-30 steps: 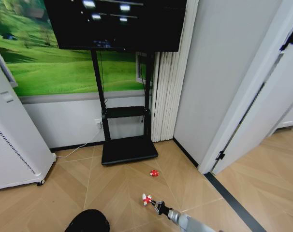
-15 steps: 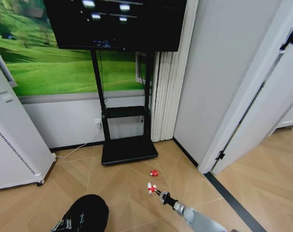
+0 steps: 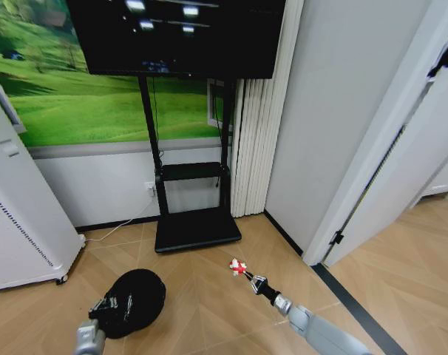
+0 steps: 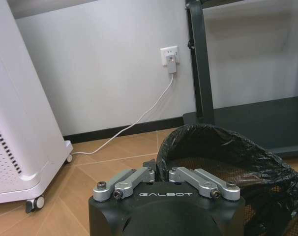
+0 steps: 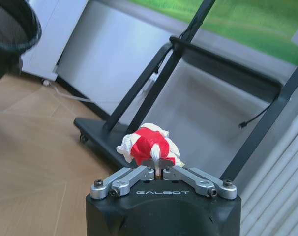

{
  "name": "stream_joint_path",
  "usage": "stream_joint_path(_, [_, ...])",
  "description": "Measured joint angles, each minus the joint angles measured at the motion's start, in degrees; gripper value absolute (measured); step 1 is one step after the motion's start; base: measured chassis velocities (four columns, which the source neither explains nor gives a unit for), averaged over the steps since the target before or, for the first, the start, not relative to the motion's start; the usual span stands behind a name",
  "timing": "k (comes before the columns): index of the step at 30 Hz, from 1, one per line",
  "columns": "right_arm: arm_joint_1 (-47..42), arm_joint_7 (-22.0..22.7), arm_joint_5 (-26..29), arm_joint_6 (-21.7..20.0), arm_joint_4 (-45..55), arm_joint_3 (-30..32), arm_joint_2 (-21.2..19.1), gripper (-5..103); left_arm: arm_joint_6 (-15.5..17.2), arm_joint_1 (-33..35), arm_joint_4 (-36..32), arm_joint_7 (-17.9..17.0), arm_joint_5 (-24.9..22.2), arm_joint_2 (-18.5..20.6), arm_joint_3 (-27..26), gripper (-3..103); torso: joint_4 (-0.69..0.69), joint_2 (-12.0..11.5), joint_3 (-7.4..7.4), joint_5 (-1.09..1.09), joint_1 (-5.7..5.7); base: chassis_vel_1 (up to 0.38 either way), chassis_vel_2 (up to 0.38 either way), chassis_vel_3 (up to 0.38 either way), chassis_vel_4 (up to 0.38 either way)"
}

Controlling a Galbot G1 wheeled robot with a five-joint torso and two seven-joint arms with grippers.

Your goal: Pick up the trash bin and place the garbage on the floor into it.

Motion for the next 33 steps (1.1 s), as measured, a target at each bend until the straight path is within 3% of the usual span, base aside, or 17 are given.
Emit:
stream_joint_path(9, [-0.5,0.1,1.3,0.0,6.6,-0.3,-0.4,3,0.4,-8.7,2.1,-0.3,-1.2,0.9,7.6,7,0.00,0.0,0.00,0.00,0.00,0.000,0.000,0.000,0.000])
stream_joint_path(15, [3.0,0.0,3.3,0.0,10.4,-5.5,0.2,3,0.9,-14.3,3.6,0.1,-2.9,1.2,11.7,7,0.01,0.0,0.00,0.01,-0.01,0.000,0.000,0.000,0.000])
stream_joint_path(33, [9.7,-1.6,6.0,0.0,12.9,-15.8,5.0,3,1.2,-17.5,5.9,1.3,-4.0,1.2,13.1,7,0.01,0.0,0.00,0.01,-0.01,0.000,0.000,0.000,0.000])
